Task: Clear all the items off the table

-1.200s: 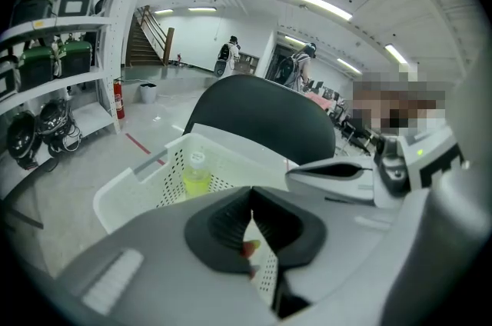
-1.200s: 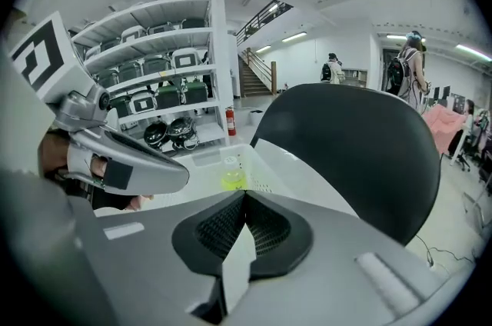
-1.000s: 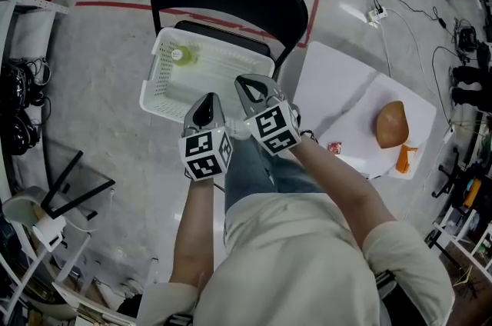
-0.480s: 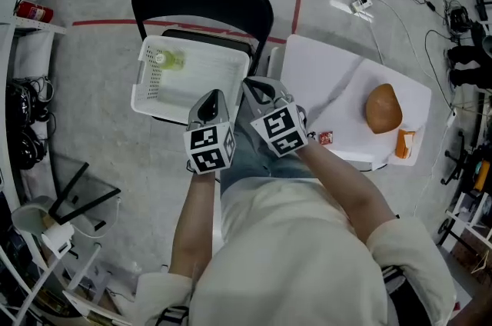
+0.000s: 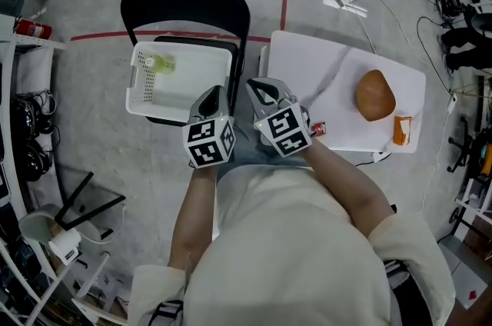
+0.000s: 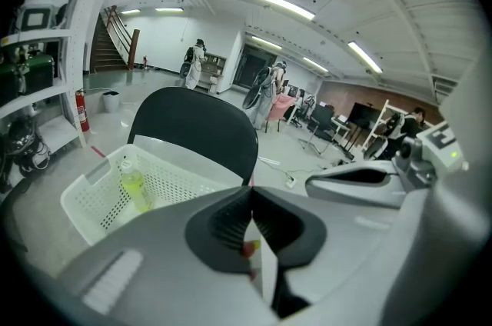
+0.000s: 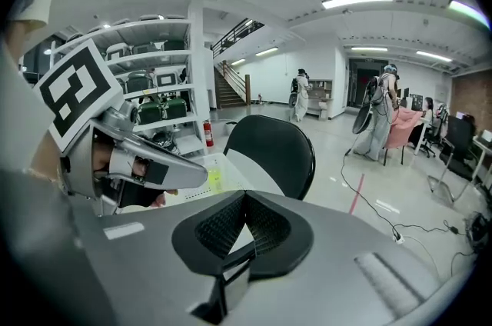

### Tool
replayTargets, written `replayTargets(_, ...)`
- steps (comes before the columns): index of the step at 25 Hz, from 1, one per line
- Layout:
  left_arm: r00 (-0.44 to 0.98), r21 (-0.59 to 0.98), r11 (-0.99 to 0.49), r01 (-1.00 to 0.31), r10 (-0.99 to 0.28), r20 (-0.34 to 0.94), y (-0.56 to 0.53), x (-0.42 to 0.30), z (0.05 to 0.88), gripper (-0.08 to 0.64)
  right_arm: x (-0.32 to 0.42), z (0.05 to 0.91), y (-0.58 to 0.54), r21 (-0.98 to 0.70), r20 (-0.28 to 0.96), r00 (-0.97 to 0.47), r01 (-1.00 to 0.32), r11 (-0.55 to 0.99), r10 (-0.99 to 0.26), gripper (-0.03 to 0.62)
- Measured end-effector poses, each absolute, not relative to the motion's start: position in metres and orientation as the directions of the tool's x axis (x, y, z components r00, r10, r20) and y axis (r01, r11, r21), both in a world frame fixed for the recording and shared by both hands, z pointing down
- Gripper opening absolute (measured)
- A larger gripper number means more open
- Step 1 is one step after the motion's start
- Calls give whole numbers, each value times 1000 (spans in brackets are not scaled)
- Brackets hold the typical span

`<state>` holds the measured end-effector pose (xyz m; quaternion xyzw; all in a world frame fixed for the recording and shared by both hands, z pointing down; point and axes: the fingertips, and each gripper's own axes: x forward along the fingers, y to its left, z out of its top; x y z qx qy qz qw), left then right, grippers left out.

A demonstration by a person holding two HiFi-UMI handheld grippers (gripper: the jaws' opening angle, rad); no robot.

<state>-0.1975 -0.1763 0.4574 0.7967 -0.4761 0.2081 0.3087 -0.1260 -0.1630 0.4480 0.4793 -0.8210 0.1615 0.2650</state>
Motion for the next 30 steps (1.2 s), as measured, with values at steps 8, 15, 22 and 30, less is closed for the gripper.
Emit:
replayTargets(8, 485, 270, -412, -870, -620, 617, -162, -176, 442, 9, -102, 435, -140, -9, 576, -367, -896, 444, -731, -2)
replayTargets(15, 553, 258, -522, -813, -553, 623, -144, -133, 440, 9, -64, 434, -119, -6, 572, -289, -937, 348, -768, -2)
replayTargets(22, 635, 252, -662, -706, -434, 639, -117, -73, 453, 9, -10, 450, -84, -20, 596, -161, -982, 185, -787, -2)
replayTargets(30, 697, 257, -783, -567, -289, 656, -85, -10, 468, 9, 50, 469, -38, -38, 628, -10, -999, -18, -778, -2)
